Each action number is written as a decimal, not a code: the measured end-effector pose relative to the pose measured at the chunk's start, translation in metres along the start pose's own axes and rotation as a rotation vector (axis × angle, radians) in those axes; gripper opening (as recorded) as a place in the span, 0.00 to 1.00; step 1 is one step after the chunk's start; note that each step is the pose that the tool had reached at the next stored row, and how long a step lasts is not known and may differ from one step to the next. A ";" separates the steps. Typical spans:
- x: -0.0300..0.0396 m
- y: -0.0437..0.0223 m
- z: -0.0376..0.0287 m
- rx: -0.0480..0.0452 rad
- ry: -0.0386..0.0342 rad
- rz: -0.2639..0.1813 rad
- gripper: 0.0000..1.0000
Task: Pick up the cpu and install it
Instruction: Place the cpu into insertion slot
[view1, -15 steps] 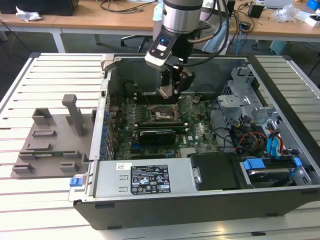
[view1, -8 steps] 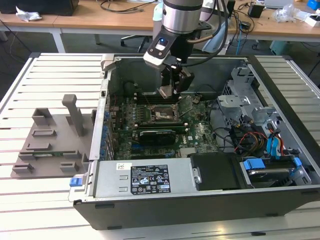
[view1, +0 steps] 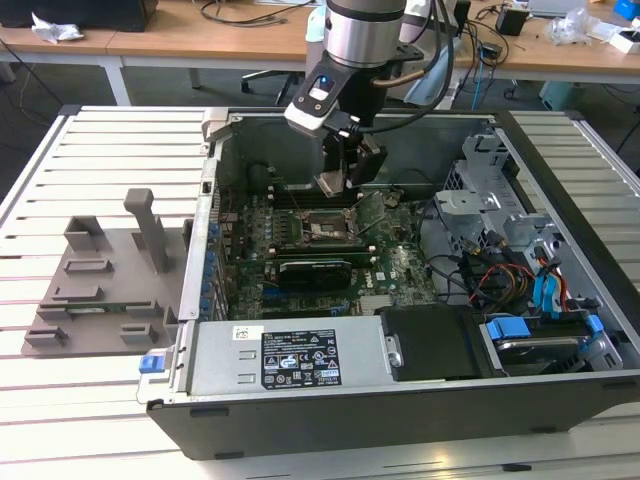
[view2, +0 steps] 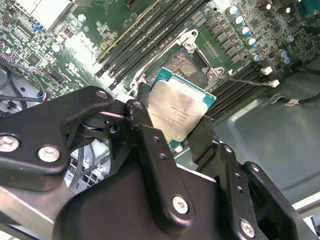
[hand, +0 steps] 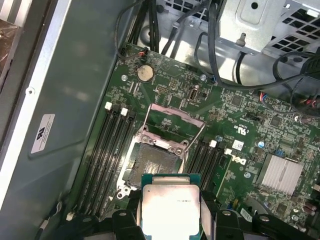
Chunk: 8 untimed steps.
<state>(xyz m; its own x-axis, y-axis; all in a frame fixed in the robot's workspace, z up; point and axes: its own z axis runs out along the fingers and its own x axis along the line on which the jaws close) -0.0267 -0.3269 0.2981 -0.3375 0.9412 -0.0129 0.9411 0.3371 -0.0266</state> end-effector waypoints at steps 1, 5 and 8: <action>0.0000 0.0000 0.0000 0.0002 -0.0002 0.007 0.55; 0.0000 0.0000 0.0001 0.0008 -0.0009 0.026 0.55; 0.0000 0.0000 0.0002 0.0013 -0.0009 0.040 0.55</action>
<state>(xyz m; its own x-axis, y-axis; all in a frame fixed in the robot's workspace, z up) -0.0268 -0.3269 0.2979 -0.2993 0.9540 -0.0149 0.9539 0.2988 -0.0273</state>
